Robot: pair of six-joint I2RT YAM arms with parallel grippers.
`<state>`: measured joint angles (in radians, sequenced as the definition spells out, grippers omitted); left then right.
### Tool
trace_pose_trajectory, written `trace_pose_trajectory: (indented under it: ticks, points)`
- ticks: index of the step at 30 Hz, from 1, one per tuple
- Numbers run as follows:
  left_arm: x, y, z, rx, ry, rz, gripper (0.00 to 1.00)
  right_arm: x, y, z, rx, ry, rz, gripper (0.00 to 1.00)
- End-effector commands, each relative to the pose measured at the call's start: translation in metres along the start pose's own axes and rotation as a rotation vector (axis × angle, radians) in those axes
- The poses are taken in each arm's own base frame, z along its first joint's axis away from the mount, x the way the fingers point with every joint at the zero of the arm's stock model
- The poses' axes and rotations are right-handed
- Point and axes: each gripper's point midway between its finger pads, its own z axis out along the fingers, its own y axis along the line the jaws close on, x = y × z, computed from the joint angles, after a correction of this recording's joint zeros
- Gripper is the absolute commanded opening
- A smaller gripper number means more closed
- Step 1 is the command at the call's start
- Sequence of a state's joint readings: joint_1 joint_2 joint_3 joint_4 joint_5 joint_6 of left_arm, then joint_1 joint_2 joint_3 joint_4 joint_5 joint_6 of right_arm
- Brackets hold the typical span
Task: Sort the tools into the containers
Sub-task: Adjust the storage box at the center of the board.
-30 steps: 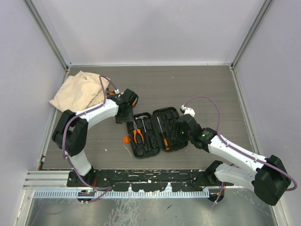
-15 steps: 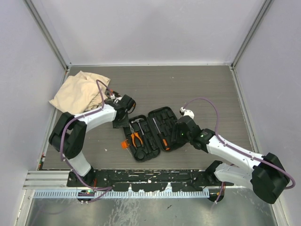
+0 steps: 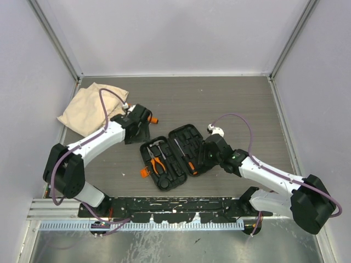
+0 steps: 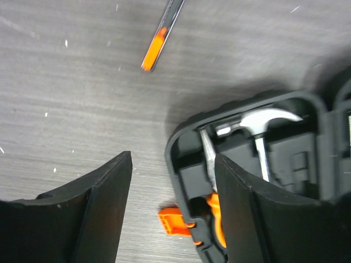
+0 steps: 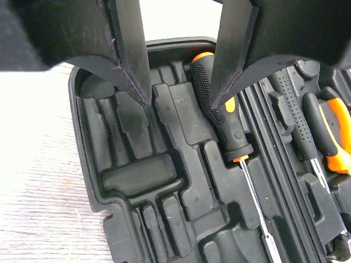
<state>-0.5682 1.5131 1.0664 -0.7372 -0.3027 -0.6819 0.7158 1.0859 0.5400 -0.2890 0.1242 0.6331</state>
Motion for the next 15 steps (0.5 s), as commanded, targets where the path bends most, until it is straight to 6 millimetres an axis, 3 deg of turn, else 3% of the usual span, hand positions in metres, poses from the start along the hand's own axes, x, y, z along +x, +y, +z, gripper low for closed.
trace_pose_trajectory:
  ticks: [1, 7, 15]
  points:
    - [-0.055, -0.013, -0.026, 0.092, -0.103, -0.052, 0.64, -0.015, 0.011, -0.002, -0.045, -0.052, 0.0, 0.52]
    - [-0.091, -0.007, -0.002, 0.076, -0.071, -0.239, 0.64, -0.011, 0.009, -0.003, -0.052, -0.056, 0.013, 0.53]
    - [-0.12, -0.006, 0.042, 0.084, -0.056, -0.42, 0.65, -0.011, 0.01, -0.006, -0.066, -0.061, 0.017, 0.53]
